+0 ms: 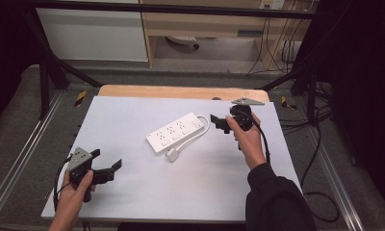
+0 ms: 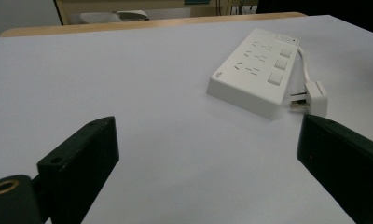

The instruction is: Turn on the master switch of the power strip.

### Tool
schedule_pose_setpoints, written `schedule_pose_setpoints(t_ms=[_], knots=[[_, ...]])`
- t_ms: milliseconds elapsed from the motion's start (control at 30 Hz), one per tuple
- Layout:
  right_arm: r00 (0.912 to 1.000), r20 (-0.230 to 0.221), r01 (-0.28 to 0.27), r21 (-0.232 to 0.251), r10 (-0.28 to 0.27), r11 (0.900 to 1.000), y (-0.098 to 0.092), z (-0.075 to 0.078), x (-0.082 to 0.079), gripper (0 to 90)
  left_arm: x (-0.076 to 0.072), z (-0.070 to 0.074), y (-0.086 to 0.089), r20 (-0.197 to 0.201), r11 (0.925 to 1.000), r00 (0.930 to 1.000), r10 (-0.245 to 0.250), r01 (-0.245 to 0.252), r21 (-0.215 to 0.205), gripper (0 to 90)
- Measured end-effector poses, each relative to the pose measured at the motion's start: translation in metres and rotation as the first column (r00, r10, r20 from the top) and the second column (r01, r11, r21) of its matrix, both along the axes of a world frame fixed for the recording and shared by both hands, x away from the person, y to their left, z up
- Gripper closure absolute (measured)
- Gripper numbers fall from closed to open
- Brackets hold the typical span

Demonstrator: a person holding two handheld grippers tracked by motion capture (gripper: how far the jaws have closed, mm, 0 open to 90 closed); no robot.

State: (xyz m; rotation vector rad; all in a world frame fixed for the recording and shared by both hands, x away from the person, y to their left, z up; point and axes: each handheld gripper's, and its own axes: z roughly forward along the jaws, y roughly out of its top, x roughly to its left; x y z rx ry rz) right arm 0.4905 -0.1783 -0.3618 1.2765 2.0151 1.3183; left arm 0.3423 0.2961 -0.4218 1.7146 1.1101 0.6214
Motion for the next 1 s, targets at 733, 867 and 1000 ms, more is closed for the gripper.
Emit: schedule_pose_setpoints(t_ms=[733, 867, 1000], knots=[[0.9988, 0.049, -0.006, 0.031, 0.004, 0.999, -0.045, -0.011, -0.064, 8.8, -0.002, 0.000, 0.002, -0.002, 1.0000, 1.0000, 0.002, -0.002, -0.002, 5.6], [0.9984, 0.055, -0.010, 0.021, 0.009, 1.000, -0.052, -0.024, -0.083, 7.8, -0.002, 0.001, 0.003, -0.001, 1.0000, 1.0000, 0.005, -0.005, -0.005, 5.6], [0.9986, 0.053, 0.000, 0.004, 0.000, 1.000, -0.060, -0.037, -0.104, 7.2, -0.002, 0.000, 0.002, -0.002, 1.0000, 1.0000, 0.002, -0.002, 0.000, 5.6]])
